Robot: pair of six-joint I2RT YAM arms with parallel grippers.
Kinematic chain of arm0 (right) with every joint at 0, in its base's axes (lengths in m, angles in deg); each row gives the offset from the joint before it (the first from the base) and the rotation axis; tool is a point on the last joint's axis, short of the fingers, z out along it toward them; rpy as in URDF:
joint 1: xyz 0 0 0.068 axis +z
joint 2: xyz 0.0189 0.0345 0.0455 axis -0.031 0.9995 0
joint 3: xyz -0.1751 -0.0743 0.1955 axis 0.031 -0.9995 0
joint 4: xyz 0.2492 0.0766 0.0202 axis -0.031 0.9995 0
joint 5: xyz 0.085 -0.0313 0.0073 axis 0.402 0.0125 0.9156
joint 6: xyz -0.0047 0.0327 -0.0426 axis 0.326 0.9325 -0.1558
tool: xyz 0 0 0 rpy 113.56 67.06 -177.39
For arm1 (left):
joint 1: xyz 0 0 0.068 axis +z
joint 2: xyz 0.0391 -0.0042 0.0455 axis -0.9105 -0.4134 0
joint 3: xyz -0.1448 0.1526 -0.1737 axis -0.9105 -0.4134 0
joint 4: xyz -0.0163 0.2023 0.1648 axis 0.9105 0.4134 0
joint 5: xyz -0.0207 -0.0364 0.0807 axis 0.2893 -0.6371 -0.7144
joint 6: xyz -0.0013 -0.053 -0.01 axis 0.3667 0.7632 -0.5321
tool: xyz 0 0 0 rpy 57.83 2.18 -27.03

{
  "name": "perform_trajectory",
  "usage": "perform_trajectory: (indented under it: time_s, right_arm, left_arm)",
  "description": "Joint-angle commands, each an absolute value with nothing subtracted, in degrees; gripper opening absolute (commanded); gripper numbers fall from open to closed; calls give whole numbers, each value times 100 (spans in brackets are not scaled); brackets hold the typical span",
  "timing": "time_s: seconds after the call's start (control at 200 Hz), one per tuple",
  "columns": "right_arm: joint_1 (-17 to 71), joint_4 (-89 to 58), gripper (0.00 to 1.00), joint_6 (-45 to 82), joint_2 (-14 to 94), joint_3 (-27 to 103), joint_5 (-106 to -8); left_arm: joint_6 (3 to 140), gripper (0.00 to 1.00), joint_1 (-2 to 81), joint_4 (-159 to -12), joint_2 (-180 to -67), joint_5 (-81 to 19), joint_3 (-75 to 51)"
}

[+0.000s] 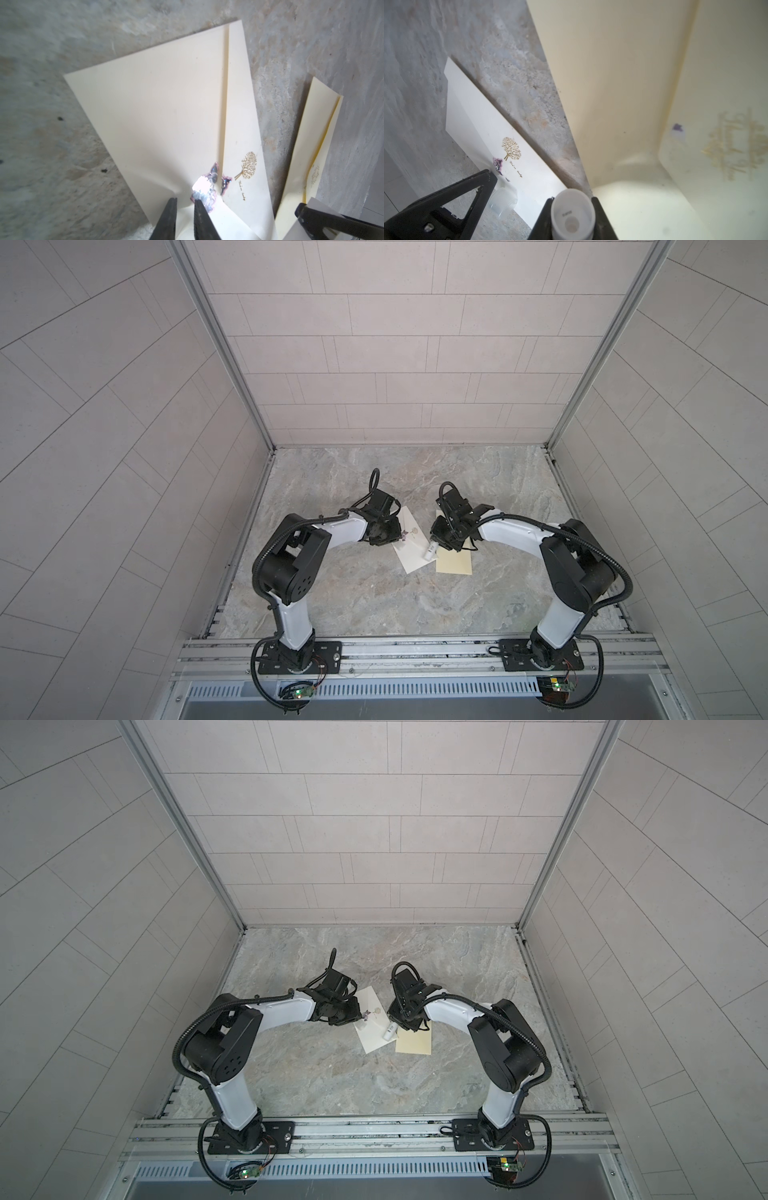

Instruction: Place the letter into the envelope and seal it

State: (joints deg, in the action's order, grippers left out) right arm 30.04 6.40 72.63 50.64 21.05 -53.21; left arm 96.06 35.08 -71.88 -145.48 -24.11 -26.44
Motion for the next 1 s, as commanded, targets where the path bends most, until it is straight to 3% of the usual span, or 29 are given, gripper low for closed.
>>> perform_trajectory:
  time_s: [0.0,0.34,0.525,0.696,0.836,0.991]
  right_arm:
    - [3000,581,30,8140,4869,1904,-5566]
    - [3123,520,50,9436,3801,941,-6063]
    - [2953,1931,54,7222,3798,1849,-6588]
    - [2975,3750,47,4631,4554,2883,-6579]
    - [3078,4359,47,4188,4408,2600,-7034]
    - [3113,3693,47,4296,4178,1891,-6413]
  left_arm:
    - [9620,23,3517,-6838,-14433,-2564,-2714]
    - [9620,23,3512,-6848,-14451,-2547,-2724]
    - [9778,23,3509,-6863,-14495,-2553,-2707]
    - [9805,23,3507,-6866,-14494,-2581,-2704]
    - [9834,23,3509,-6931,-14486,-2576,-2737]
    - [9877,23,3513,-6982,-14503,-2551,-2758]
